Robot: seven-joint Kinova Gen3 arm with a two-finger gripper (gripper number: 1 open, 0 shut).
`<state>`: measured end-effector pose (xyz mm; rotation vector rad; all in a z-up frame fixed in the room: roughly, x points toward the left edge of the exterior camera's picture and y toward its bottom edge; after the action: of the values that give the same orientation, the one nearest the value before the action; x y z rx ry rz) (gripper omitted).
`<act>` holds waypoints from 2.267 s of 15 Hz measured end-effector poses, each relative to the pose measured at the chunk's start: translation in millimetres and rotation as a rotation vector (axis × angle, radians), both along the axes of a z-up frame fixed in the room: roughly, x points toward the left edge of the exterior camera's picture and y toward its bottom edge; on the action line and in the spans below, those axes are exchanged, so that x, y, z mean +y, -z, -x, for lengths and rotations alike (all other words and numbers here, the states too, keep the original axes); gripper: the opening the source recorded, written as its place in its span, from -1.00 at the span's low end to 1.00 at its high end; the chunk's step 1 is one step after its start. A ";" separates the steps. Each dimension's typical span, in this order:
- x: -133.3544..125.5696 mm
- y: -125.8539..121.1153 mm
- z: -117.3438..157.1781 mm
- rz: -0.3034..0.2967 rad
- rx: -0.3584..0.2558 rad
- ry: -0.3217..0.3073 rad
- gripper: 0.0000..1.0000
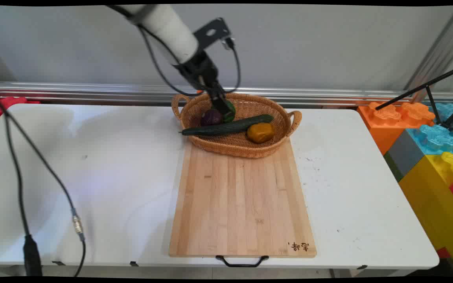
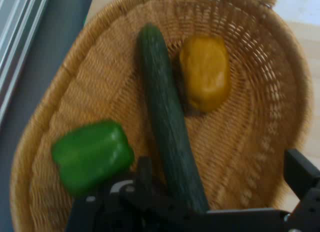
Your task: Pick up the potato from the vegetable basket, then place the picked object on the cutting board
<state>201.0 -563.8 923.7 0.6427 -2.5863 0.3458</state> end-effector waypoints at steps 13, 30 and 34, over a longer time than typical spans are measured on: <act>-64.1 88.4 87.1 0.011 -0.047 0.073 1.00; -66.9 126.7 120.7 0.014 -0.045 0.055 -1.00; -67.9 128.1 120.6 0.013 -0.049 0.044 -1.00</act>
<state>80.4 -631.6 795.6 0.5786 -2.6384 0.3678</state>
